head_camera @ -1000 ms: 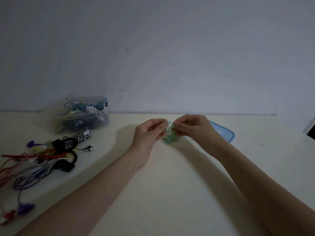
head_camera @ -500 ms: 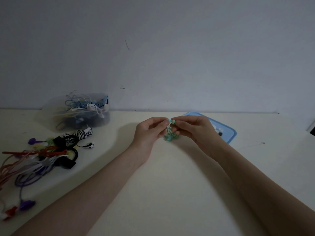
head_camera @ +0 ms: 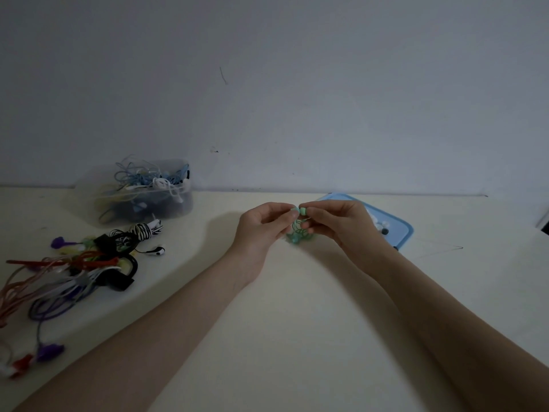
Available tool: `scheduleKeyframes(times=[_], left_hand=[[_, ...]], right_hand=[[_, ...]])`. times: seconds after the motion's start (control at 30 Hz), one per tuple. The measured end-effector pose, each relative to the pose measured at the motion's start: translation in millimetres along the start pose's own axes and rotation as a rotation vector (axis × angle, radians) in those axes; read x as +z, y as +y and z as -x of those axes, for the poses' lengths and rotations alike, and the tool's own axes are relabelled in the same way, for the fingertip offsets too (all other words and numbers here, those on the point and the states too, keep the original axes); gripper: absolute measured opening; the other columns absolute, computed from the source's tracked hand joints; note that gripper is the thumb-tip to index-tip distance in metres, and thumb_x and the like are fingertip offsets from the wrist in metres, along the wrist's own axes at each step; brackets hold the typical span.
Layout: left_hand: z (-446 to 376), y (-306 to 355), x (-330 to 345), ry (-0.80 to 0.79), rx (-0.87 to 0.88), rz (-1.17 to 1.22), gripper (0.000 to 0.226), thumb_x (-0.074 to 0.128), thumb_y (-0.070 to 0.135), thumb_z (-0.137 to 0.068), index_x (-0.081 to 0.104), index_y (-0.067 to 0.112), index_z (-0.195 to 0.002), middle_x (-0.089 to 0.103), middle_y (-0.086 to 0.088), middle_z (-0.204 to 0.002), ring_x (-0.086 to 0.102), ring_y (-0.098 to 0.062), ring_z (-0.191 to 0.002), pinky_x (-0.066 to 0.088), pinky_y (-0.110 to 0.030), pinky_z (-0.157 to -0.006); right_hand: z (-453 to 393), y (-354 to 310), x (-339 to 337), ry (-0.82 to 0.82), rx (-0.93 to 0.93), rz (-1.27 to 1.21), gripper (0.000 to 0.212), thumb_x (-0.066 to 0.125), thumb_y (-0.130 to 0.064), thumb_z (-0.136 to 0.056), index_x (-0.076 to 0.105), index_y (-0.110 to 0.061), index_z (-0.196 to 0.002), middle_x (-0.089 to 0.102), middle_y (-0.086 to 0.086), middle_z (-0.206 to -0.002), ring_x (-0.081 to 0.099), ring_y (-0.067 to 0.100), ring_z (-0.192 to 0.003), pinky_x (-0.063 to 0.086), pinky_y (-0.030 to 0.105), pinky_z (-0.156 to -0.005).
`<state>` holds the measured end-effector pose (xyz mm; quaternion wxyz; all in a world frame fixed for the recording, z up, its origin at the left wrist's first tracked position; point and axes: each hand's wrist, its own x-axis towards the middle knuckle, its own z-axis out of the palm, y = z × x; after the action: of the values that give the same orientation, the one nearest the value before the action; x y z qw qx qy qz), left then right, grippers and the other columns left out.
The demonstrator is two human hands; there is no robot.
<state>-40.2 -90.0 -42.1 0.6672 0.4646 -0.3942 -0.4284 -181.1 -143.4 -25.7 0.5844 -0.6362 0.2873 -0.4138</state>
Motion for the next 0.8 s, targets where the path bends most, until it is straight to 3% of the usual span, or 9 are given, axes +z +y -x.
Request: scheduleKeyframes(times=[0.23,0.43,0.67,0.8], left_hand=[[0.6,-0.1,-1.4,-0.038,0.016,-0.032,0.009,0.066,0.004,-0.082,0.068,0.013,-0.083,0.069,0.005,-0.07,0.06,-0.003,-0.067,0.05,-0.014,-0.069],[1.9,-0.3,-1.6,-0.053,0.053,-0.06,0.01,0.065,0.0,-0.081,0.066,0.01,-0.08,0.069,0.005,-0.067,0.06,-0.001,-0.062,0.047,-0.012,-0.062],[-1.0,-2.1,-4.2,-0.079,0.039,-0.044,0.013,0.065,0.001,-0.081,0.069,0.013,-0.079,0.069,-0.002,-0.075,0.06,-0.01,-0.071,0.052,-0.015,-0.071],[-1.0,-1.2,-4.8,-0.101,0.011,-0.061,0.011,0.063,0.0,-0.082,0.068,0.01,-0.08,0.069,0.001,-0.072,0.061,-0.007,-0.068,0.051,-0.014,-0.07]], right_hand=[[0.0,-0.3,-2.7,-0.015,0.014,-0.077,0.015,0.054,0.0,-0.089,0.069,-0.003,-0.089,0.07,0.006,-0.07,0.064,0.01,-0.066,0.053,0.017,-0.071],[0.5,1.5,-4.7,-0.045,0.026,-0.083,0.016,0.054,0.002,-0.089,0.069,0.003,-0.096,0.071,0.013,-0.084,0.066,0.013,-0.075,0.052,0.019,-0.077],[2.0,-1.8,-4.6,-0.074,0.079,-0.17,0.017,0.051,0.005,-0.089,0.067,0.003,-0.092,0.073,0.009,-0.083,0.068,0.011,-0.074,0.053,0.015,-0.074],[3.2,-4.1,-5.6,-0.08,0.126,-0.183,0.016,0.052,0.005,-0.088,0.068,0.003,-0.088,0.073,0.009,-0.08,0.069,0.011,-0.073,0.054,0.015,-0.072]])
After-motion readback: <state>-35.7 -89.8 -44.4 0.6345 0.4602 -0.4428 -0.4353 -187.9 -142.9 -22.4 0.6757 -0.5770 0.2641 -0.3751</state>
